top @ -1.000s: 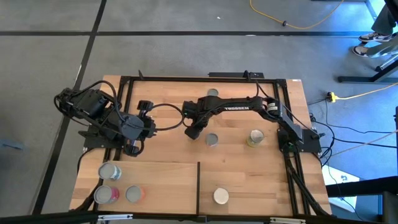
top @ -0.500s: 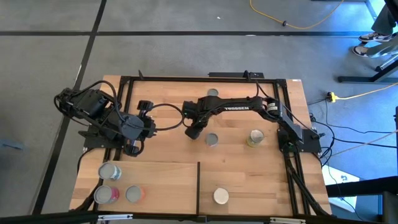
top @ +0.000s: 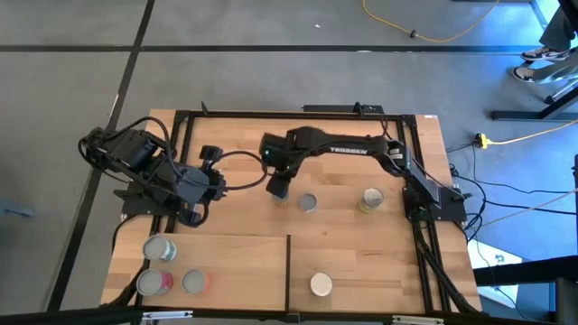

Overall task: Pick and place cans onto a shelf
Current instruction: Put the canned spicy black beans on the shelf

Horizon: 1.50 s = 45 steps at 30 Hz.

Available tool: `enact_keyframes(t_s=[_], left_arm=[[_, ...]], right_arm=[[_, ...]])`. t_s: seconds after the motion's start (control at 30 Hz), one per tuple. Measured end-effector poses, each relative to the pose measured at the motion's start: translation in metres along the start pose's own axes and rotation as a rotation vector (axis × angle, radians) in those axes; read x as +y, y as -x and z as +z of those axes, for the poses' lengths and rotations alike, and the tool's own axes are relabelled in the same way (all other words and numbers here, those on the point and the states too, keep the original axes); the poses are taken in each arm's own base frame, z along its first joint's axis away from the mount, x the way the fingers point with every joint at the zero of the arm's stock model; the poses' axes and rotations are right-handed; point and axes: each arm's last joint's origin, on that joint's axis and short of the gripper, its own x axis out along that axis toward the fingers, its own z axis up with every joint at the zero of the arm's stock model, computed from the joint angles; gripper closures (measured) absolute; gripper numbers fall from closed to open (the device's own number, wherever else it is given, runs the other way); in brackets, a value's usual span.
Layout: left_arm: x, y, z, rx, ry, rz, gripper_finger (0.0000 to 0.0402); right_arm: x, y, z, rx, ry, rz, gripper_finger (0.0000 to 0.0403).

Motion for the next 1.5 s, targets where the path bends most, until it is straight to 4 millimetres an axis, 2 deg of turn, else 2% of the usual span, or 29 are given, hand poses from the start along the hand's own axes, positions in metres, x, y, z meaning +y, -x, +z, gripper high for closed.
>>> enact_keyframes(t_s=[0.17, 0.3, 0.57, 0.73, 0.9, 1.1, 1.3, 1.43, 1.5], left_arm=[[0.000, 0.000, 0.000, 0.000, -0.083, 0.000, 0.0369], [0.000, 0.000, 0.000, 0.001, -0.156, -0.006, 0.0369], [0.001, -0.001, 0.000, 0.003, -0.345, -0.022, 0.0369], [0.004, -0.015, -0.002, 0.052, -0.450, -0.014, 0.0369], [0.013, -0.057, -0.001, 0.105, -0.521, 0.000, 0.0369], [0.037, -0.117, 0.004, -0.059, -0.591, -0.064, 0.0369], [0.068, -0.176, -0.025, -0.067, -0.508, -0.095, 0.0369], [0.074, -0.208, -0.047, -0.087, -0.478, -0.105, 0.0369], [0.072, -0.223, -0.058, -0.093, -0.526, -0.113, 0.0369]], right_arm=[[0.014, 0.053, 0.005, -0.049, 0.092, 0.014, 0.0347], [0.025, 0.092, -0.010, -0.106, 0.147, 0.116, 0.0347], [0.059, 0.179, -0.050, -0.251, 0.243, 0.191, 0.0347], [0.079, 0.237, -0.090, -0.352, 0.341, 0.308, 0.0347], [0.087, 0.288, -0.135, -0.477, 0.436, 0.329, 0.0347], [0.080, 0.334, -0.178, -0.638, 0.474, 0.260, 0.0347], [0.066, 0.362, -0.207, -0.751, 0.436, 0.176, 0.0347], [0.061, 0.372, -0.218, -0.778, 0.438, 0.186, 0.0347], [0.060, 0.374, -0.222, -0.774, 0.439, 0.186, 0.0347]])
